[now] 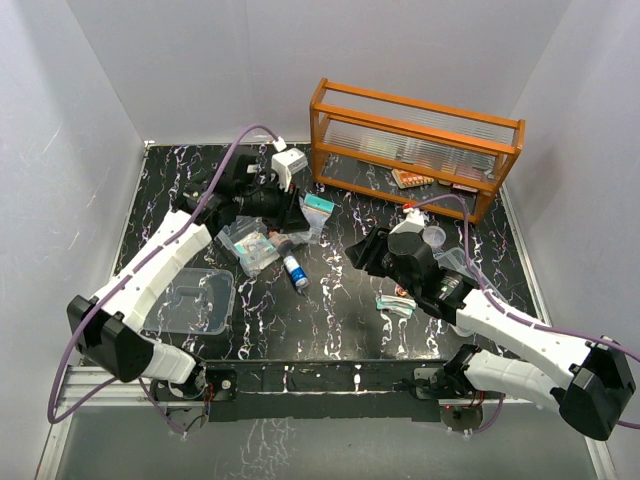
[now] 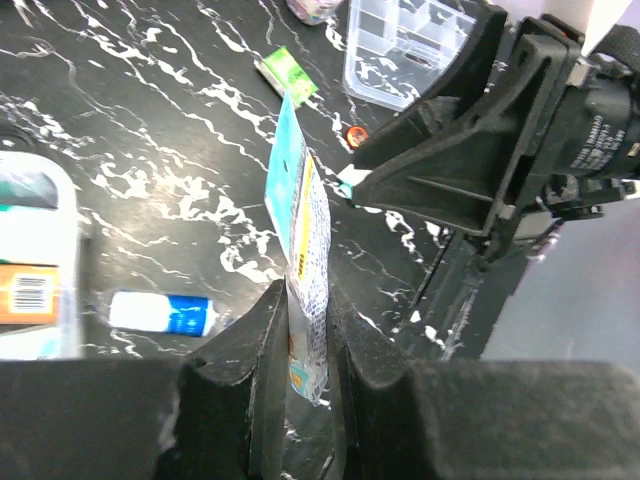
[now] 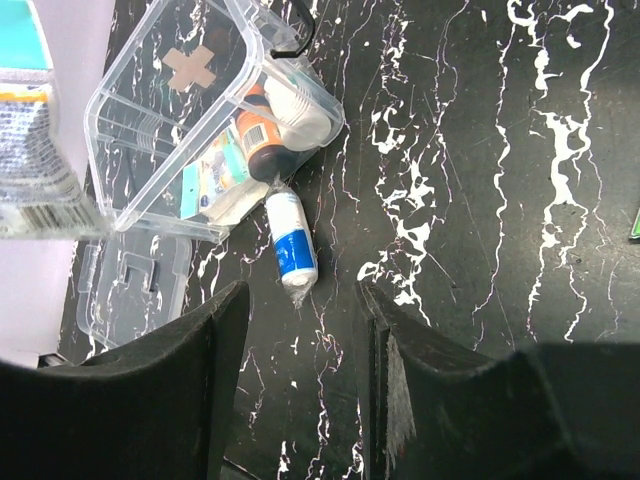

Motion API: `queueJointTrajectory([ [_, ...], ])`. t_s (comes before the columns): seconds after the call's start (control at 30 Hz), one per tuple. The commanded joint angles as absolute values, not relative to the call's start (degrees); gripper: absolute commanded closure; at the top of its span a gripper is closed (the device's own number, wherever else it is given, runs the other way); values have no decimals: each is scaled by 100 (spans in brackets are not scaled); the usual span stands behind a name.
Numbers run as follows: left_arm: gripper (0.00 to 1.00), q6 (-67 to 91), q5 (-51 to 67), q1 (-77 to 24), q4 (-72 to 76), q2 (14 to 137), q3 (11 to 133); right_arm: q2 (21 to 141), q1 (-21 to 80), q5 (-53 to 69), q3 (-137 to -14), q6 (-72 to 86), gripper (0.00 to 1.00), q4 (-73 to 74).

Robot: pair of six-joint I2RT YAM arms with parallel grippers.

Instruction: Organize the medicine kit

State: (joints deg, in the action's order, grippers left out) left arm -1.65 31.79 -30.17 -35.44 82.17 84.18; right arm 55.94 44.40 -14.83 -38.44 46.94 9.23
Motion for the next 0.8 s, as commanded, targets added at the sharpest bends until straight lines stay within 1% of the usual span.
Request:
queueJointTrajectory([
  [0.0, 87, -1398, 2617, -2856, -5077, 8570, 9139, 5411, 4430, -1705, -3787, 4746, 56, 849],
  [0.07, 87, -1562, 2697, -2556, -5325, 8695, 9260, 5389, 4433, -1706, -3771, 4746, 56, 869],
  [0.2, 86, -1671, 3244, -1592, -5362, 8748, 9322, 5399, 4435, -1694, -3800, 4729, 56, 903],
  [0.37, 85, -1932, 3785, -886, -5303, 8892, 9324, 5552, 4434, -1580, -3866, 4713, 56, 905],
  [0.53, 82, -2561, 3369, -739, -5610, 9175, 9402, 5658, 4432, -1442, -3963, 4713, 56, 946],
  [0.63, 82, -2627, 2897, -739, -5360, 9132, 9244, 5675, 4433, -1450, -3940, 4719, 56, 951],
  [0.77, 82, -2914, 2923, -738, -5499, 9361, 9229, 5770, 4434, -1428, -4000, 4715, 56, 945],
])
